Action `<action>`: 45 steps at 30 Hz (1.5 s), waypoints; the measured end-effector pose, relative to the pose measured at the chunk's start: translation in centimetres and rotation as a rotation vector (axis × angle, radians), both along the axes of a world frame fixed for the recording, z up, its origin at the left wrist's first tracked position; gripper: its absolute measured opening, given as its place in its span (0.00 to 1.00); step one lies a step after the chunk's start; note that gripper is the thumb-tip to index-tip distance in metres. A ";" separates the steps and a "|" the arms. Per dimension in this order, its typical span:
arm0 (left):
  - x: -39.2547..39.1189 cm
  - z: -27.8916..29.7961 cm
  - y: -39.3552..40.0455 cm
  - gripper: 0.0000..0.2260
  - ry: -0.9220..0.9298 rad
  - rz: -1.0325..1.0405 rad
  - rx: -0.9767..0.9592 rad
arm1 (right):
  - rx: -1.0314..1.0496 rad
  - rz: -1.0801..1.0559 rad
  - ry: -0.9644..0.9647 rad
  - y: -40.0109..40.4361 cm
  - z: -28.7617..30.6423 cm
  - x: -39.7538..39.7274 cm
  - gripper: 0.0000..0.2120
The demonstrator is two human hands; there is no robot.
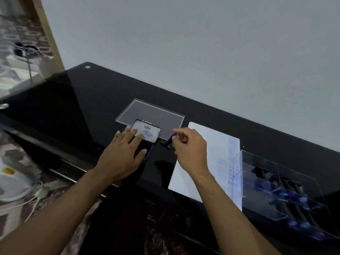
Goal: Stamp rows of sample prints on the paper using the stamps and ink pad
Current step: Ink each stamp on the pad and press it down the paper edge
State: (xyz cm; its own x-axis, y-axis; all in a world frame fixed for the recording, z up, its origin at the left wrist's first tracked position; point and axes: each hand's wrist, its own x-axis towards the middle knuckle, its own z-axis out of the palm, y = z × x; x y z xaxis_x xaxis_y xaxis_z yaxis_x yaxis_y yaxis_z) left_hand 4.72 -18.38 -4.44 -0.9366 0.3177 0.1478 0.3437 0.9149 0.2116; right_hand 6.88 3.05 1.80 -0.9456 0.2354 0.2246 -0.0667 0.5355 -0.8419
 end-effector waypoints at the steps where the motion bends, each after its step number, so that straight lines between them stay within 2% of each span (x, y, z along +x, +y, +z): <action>1: 0.1 -0.2 -0.9 0.33 -0.001 0.017 0.000 | 0.011 0.026 -0.009 -0.9 0.1 -0.1 0.08; 12: 0.1 -2.2 -6.7 0.34 -0.036 0.123 0.014 | 0.319 0.260 -0.012 -7.5 0.8 -1.1 0.11; 15: -0.1 -2.8 -7.1 0.34 -0.037 0.123 0.016 | 0.423 0.281 -0.036 -8.3 0.6 -1.5 0.14; 25: -0.1 -3.2 -7.0 0.33 -0.018 0.132 0.017 | 0.548 0.296 -0.108 -9.0 1.2 -2.7 0.13; 45: -0.1 -3.7 -7.0 0.32 0.016 0.138 0.021 | 0.557 0.305 -0.099 -8.9 0.7 -2.9 0.11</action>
State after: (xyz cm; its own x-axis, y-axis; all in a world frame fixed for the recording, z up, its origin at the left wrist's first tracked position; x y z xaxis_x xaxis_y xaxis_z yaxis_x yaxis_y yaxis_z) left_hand 4.59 -25.39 -8.16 -0.9686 0.1830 0.1682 0.2186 0.9492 0.2262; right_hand 3.94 -5.81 2.46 -0.9742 -0.1741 0.1436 -0.2211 0.8638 -0.4527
